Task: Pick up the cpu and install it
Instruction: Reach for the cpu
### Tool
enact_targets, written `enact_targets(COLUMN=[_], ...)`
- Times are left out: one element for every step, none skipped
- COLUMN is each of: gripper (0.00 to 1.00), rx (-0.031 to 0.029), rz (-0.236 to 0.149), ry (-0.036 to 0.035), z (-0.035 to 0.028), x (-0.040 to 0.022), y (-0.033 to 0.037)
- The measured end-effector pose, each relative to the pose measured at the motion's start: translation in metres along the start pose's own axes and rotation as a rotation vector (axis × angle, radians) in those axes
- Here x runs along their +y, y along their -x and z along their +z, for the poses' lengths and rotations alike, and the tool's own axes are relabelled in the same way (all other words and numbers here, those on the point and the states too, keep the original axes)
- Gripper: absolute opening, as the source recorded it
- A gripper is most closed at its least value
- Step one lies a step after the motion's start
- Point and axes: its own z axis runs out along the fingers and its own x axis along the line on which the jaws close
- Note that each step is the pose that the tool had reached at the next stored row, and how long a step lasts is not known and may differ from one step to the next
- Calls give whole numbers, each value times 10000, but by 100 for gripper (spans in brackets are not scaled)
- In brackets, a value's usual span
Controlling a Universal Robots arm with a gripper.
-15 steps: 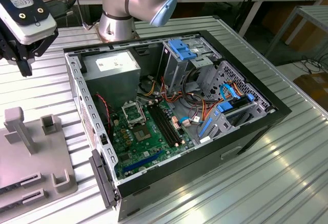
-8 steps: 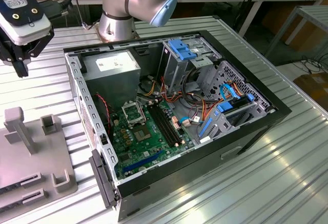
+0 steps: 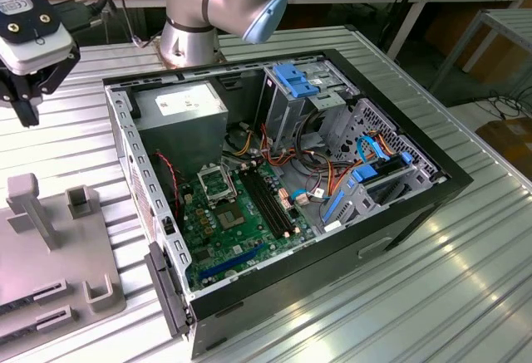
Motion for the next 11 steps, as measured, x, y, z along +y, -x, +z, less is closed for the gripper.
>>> enact_targets(gripper=[11, 11, 11, 11, 11, 11, 11, 11, 11, 11, 11], rx=[1, 1, 2, 2, 3, 3, 4, 5, 7, 7, 8], rz=[0, 0, 1, 0, 1, 0, 0, 0, 1, 0, 1], ry=[0, 0, 0, 0, 0, 0, 0, -1, -1, 0, -1], z=[0, 1, 1, 1, 2, 2, 2, 2, 3, 4, 4], x=[-1, -1, -2, -2, -3, -4, -4, -5, -6, -6, -7], y=[-6, -15, -23, -32, -38, -48, -55, -61, -74, -83, -90])
